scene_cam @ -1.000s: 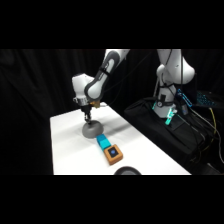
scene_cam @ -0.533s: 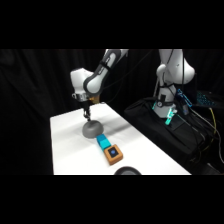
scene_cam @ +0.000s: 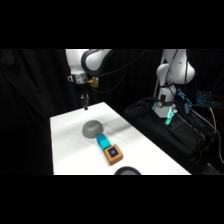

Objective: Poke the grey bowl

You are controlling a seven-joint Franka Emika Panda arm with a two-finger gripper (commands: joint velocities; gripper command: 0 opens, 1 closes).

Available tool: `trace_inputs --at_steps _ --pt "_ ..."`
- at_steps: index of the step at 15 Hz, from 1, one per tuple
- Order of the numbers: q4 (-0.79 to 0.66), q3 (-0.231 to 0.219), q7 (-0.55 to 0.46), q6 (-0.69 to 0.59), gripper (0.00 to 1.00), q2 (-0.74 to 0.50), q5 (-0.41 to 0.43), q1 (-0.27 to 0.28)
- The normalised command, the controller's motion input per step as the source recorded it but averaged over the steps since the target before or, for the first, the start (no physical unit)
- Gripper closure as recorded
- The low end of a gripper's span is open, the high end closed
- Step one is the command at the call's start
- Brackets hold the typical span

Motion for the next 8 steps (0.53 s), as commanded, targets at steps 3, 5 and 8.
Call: trace_inputs --at_steps 3,5,8 --pt "-0.04 -0.066 0.14 -0.22 0.00 -0.31 -0.118 0.095" --pt "-0.02 -0.052 0.11 -0.17 0.00 -0.23 -0.079 0.080" --pt "-0.02 -0.048 0.09 -0.12 0.00 -0.17 -0.080 0.073"
